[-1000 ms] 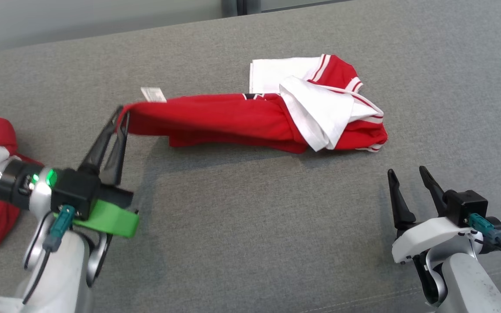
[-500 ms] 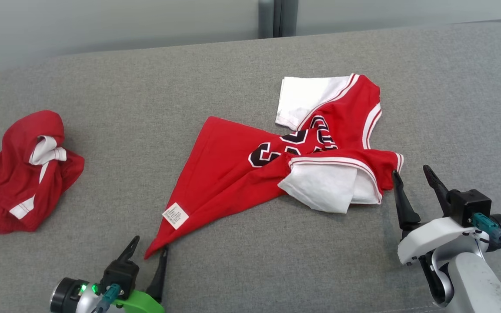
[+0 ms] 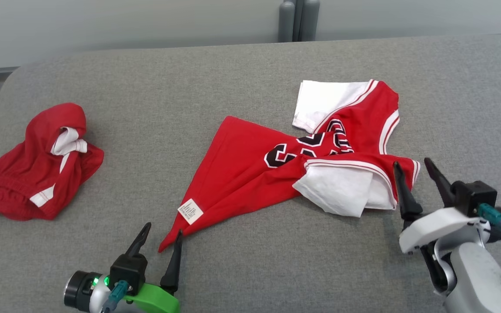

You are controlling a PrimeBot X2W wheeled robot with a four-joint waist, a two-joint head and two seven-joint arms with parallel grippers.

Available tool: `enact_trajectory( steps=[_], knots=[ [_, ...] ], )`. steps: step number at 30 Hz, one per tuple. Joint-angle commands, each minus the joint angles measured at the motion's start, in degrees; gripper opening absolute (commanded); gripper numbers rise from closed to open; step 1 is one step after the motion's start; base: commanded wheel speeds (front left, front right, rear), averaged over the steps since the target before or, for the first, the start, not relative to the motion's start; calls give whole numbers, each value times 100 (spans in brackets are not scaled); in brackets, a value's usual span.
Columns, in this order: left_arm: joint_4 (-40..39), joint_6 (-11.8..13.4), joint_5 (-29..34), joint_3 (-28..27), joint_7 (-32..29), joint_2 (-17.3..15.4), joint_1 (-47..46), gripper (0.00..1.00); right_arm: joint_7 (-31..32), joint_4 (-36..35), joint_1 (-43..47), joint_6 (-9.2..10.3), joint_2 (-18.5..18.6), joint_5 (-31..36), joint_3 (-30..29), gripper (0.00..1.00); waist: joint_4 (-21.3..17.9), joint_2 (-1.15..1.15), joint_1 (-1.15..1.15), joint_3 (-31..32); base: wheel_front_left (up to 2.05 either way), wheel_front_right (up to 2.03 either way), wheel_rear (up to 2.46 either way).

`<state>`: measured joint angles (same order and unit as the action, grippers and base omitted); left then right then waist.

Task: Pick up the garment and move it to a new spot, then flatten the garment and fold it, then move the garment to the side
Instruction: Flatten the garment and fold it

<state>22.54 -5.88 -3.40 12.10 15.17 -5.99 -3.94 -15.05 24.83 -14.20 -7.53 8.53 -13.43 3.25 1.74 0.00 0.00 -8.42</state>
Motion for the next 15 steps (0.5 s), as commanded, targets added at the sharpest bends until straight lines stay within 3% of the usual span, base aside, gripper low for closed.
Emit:
enact_trajectory(
  steps=[1,9,15],
  knots=[
    [-64,-19,34,6,-2,33,-42,100,-18,23,-242,8,107,-28,5,100,117,0,0,-54,0,0,0],
    [-311,-67,16,122,-2,169,-270,100,4,885,-1363,8,503,-197,573,100,672,0,0,-303,0,0,0],
    [-313,-82,-62,180,-2,245,-236,100,482,1808,-2122,8,740,-213,1067,100,1055,0,0,-415,0,0,0]
  ],
)
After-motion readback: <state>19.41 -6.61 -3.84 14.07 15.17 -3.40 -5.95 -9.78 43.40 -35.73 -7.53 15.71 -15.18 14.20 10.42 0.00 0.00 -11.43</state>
